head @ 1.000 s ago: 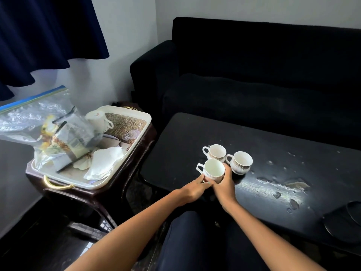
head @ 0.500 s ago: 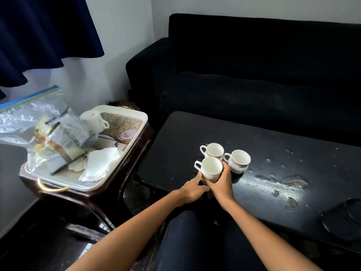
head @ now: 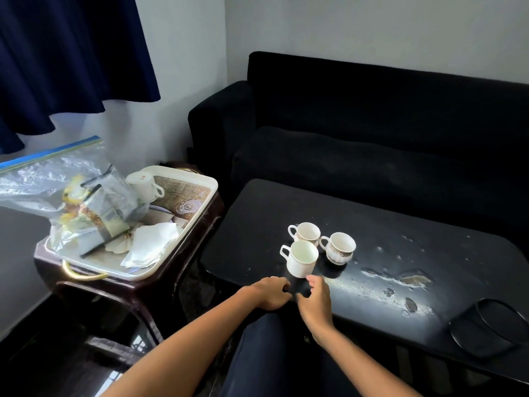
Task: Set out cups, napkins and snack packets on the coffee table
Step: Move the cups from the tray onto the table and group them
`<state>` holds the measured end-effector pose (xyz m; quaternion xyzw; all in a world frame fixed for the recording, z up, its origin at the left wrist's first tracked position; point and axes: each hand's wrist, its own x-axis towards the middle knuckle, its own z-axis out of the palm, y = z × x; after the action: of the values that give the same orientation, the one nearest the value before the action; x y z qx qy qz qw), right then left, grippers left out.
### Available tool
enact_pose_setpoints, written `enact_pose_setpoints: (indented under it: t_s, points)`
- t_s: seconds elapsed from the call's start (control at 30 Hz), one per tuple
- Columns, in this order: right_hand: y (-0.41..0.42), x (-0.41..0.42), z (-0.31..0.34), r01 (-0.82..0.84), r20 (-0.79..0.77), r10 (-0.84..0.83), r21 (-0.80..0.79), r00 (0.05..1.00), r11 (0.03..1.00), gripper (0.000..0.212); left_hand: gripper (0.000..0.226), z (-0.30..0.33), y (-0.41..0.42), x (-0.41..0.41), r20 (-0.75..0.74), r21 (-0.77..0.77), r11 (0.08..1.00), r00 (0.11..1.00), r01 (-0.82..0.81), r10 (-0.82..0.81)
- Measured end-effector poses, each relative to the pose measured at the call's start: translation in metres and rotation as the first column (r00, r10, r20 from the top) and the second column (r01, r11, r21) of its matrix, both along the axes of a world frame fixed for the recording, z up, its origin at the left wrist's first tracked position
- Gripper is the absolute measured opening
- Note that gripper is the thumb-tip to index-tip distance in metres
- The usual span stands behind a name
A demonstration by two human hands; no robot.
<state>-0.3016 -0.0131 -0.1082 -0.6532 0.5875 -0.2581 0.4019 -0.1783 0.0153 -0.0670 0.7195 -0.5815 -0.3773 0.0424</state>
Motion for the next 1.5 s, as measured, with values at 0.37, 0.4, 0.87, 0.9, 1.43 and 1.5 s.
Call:
enact_pose_setpoints:
  t_s: [0.37, 0.4, 0.87, 0.9, 1.43, 1.5]
  points:
    - [0.006, 0.083, 0.055, -0.271, -0.001, 0.277, -0.218, 0.961, 0.938, 0.021, 0.043, 0.042, 0.022, 0.079, 0.03, -0.308, 0.909, 0.952, -0.28, 0.303]
    - [0.006, 0.093, 0.061, -0.296, -0.02, 0.3, -0.238, 0.954, 0.925, 0.021, 0.044, 0.044, 0.024, 0.088, 0.042, -0.367, 0.878, 0.938, -0.307, 0.345]
    - [-0.028, 0.243, 0.12, -0.539, -0.095, 0.536, -0.285, 0.839, 0.793, 0.017, 0.062, 0.038, 0.04, 0.192, -0.001, -0.642, 0.511, 0.667, -0.572, 0.745]
    - [-0.03, 0.255, 0.119, -0.551, -0.101, 0.547, -0.277, 0.831, 0.787, 0.017, 0.063, 0.034, 0.04, 0.198, 0.007, -0.628, 0.527, 0.673, -0.573, 0.739]
    - [-0.042, 0.397, 0.08, -0.612, -0.221, 0.583, -0.094, 0.782, 0.786, 0.034, 0.067, -0.016, 0.033, 0.24, -0.024, -0.577, 0.525, 0.656, -0.625, 0.755]
    - [-0.041, 0.4, 0.078, -0.594, -0.219, 0.561, -0.129, 0.798, 0.794, 0.016, 0.067, -0.016, 0.034, 0.239, -0.038, -0.593, 0.508, 0.652, -0.625, 0.757]
